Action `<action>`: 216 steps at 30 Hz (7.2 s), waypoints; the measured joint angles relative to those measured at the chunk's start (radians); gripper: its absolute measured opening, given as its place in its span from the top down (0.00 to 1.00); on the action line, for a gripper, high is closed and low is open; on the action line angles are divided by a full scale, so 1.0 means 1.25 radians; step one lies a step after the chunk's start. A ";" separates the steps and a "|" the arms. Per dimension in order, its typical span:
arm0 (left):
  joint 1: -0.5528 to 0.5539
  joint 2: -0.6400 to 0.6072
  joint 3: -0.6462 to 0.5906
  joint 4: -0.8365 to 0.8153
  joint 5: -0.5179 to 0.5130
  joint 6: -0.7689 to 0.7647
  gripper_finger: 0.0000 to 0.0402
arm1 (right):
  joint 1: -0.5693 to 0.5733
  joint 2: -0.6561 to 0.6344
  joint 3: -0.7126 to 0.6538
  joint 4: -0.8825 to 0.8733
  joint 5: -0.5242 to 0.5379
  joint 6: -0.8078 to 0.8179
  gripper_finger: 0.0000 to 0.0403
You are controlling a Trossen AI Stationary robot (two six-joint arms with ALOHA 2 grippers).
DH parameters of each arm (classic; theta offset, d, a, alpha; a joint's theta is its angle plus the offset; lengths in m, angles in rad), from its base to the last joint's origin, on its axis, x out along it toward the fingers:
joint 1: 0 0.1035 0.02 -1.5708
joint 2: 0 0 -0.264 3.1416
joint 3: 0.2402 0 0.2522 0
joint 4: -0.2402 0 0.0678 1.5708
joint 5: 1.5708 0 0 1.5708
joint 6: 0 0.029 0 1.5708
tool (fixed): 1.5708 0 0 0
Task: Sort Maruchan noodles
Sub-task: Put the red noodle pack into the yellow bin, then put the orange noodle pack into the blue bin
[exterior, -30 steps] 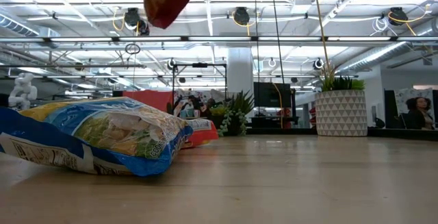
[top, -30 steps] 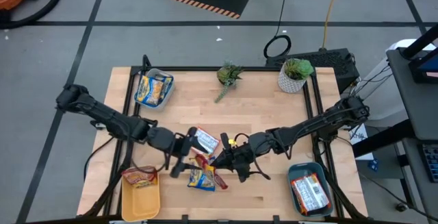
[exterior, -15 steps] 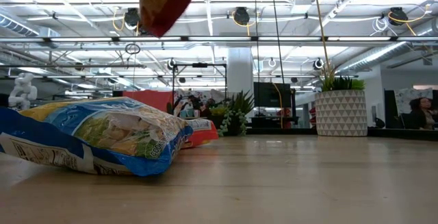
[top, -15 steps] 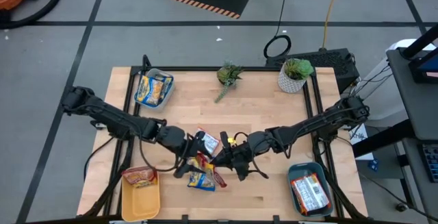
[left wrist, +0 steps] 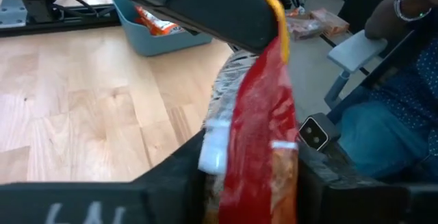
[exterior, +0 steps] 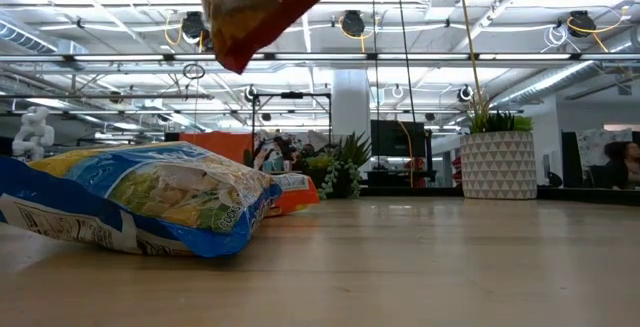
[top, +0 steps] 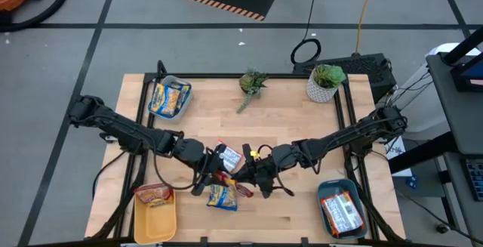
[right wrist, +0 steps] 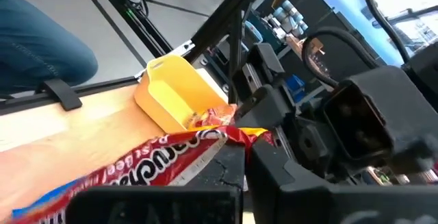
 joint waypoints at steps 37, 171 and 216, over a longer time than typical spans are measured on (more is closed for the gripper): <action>-0.105 -0.199 -0.001 -0.381 -0.154 -0.234 0.68 | 0.011 -0.223 0.001 -0.463 0.284 0.231 0.77; -0.373 -0.111 0.240 -1.099 -0.672 -0.688 0.28 | -0.066 -0.082 0.000 -0.428 0.196 0.404 0.56; -0.313 -0.111 0.219 -0.933 -0.736 -0.531 0.28 | -0.199 0.272 0.001 -0.338 -0.010 0.603 0.46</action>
